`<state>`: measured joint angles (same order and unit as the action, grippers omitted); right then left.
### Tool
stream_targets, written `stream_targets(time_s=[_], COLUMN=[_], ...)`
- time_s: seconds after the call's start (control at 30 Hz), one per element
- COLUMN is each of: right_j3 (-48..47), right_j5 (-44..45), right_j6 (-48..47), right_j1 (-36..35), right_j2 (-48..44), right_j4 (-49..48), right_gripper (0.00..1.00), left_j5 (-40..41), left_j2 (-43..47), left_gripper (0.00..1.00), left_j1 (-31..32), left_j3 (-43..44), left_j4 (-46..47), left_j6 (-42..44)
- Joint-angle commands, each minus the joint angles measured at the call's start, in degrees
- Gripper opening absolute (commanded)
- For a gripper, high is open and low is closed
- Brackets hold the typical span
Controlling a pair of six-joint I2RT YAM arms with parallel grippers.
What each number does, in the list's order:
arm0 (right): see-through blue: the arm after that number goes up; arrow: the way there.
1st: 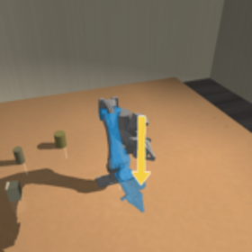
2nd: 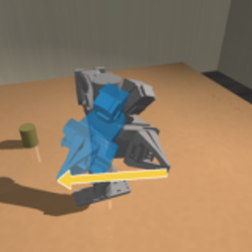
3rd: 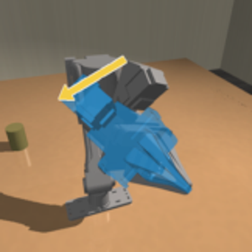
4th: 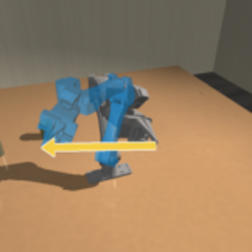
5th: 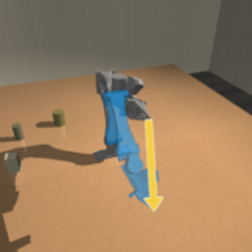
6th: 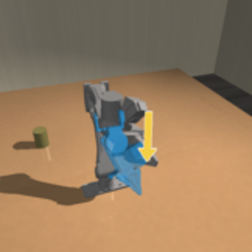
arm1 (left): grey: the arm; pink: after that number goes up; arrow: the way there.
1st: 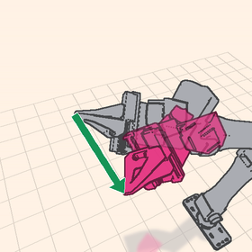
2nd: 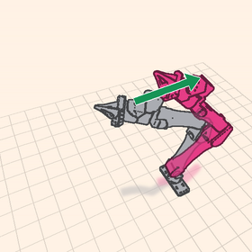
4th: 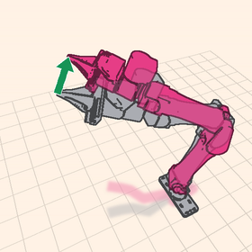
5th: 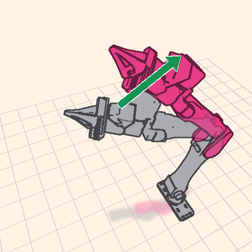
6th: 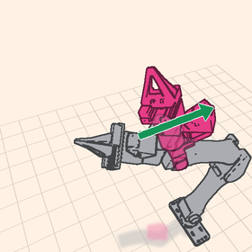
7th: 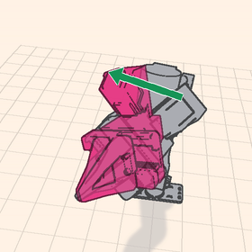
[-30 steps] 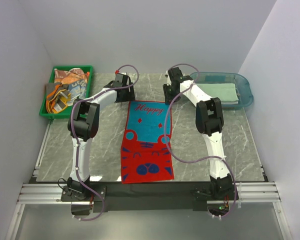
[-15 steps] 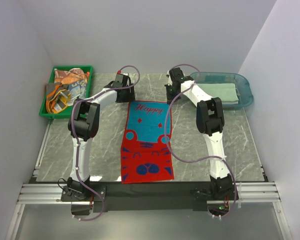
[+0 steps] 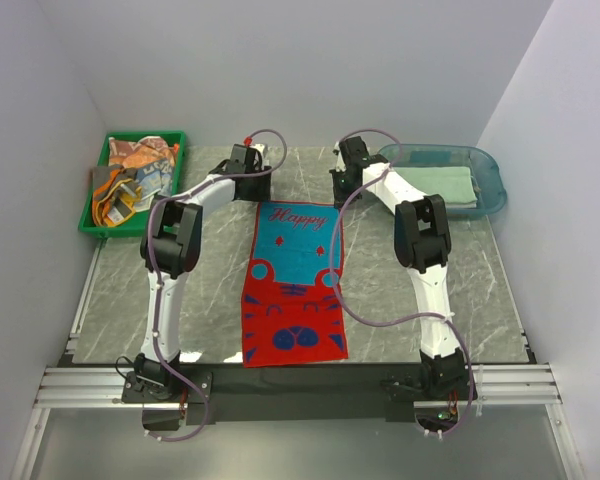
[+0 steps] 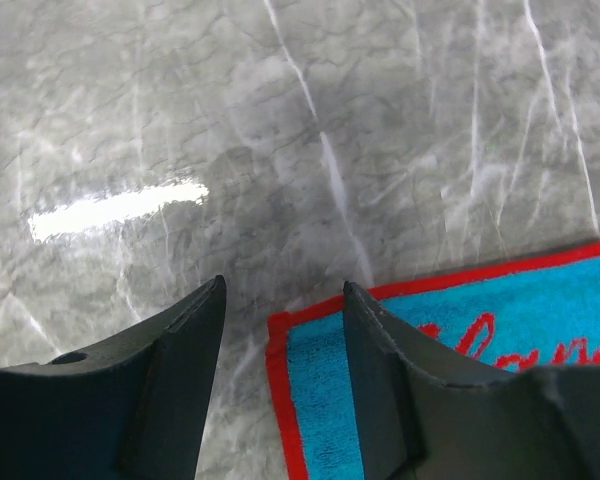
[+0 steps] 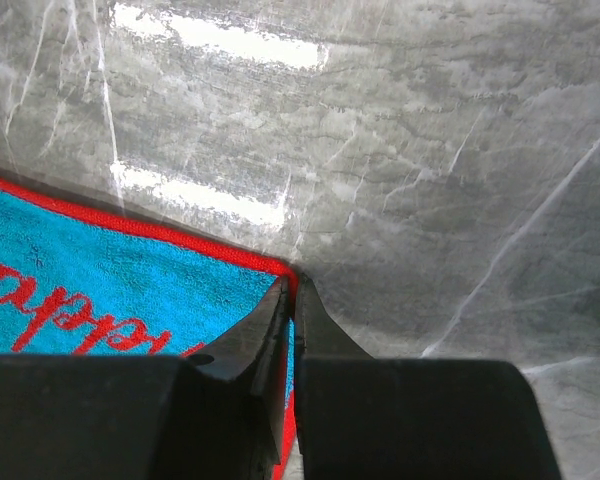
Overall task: Fold and stack the towels
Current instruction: Fold the towel
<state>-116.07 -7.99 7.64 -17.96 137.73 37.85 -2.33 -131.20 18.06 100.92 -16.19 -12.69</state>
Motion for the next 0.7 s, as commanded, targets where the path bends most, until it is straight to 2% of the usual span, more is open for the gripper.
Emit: stream_targets(time_s=[0.0,0.1,0.2,0.33,0.67], right_j3=[3.4,4.1,4.9,5.9,6.6], right_j5=[0.0,0.2,0.3,-0.3,-0.9], right_j6=[-0.1,-0.1,-0.1,0.1,0.2], right_j1=[-0.2,-0.1,-0.2,-0.1,-0.1], right_j2=[-1.2,-1.9,-2.6,-2.9,-3.2], right_j4=[1.4,1.0,0.5,-0.1,-0.5], right_gripper=[0.02,0.02,0.02,0.02,0.02], left_j5=[-8.0,-10.3,-9.9,-9.6,-14.9], left_j2=[-2.5,-2.1,-2.7,-2.2,-4.4], left_gripper=[0.56,0.56,0.56,0.54,0.5], left_j1=[-0.9,-1.0,-1.0,-1.0,-0.7], left_j3=[0.1,-0.5,0.3,-0.9,1.4], left_j4=[-2.5,-3.6,-6.8,-6.8,-12.4], left_j6=[3.2,4.1,4.2,3.5,5.0])
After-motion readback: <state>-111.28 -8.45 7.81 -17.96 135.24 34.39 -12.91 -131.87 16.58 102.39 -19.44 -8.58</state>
